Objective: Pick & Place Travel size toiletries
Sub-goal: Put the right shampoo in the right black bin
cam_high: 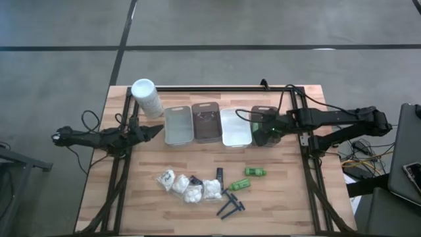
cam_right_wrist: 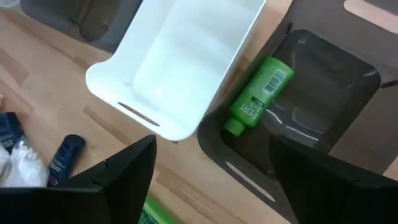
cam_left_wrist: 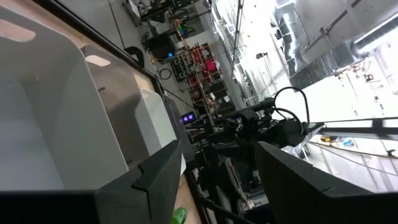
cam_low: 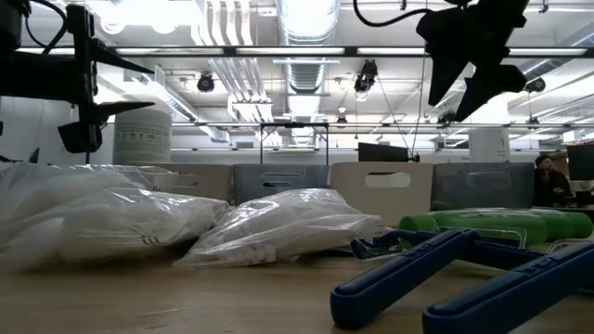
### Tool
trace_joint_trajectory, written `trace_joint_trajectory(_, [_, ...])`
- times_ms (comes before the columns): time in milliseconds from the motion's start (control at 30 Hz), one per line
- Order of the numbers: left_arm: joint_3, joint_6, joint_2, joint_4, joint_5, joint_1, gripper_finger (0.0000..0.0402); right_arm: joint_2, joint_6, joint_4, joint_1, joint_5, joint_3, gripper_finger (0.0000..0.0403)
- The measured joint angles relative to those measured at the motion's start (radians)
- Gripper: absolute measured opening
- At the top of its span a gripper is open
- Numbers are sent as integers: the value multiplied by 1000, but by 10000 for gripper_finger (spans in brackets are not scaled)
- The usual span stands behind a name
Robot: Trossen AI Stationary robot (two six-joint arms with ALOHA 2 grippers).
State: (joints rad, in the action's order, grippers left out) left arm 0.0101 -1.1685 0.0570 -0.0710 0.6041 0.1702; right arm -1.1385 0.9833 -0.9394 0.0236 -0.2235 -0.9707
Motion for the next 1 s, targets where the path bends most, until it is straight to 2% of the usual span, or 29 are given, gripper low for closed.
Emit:
trace_joint_trajectory(133, [0,1,0,1,0,0,211,0,17,1,-53,68,-2,290])
trace_joint_trajectory(467, [0,47,0,2,0,0,211,-42,55,1,-310,67,13,283])
trace_joint_trajectory(667, [0,47,0,0,-22,0,211,-102,-65,-3,-375,62,26,294])
trace_joint_trajectory(867, [0,49,0,-1,-44,0,211,-197,-111,-9,-408,169,27,300])
trace_joint_trajectory(1000, [0,52,2,-1,-45,0,211,-294,-233,8,-440,171,27,292])
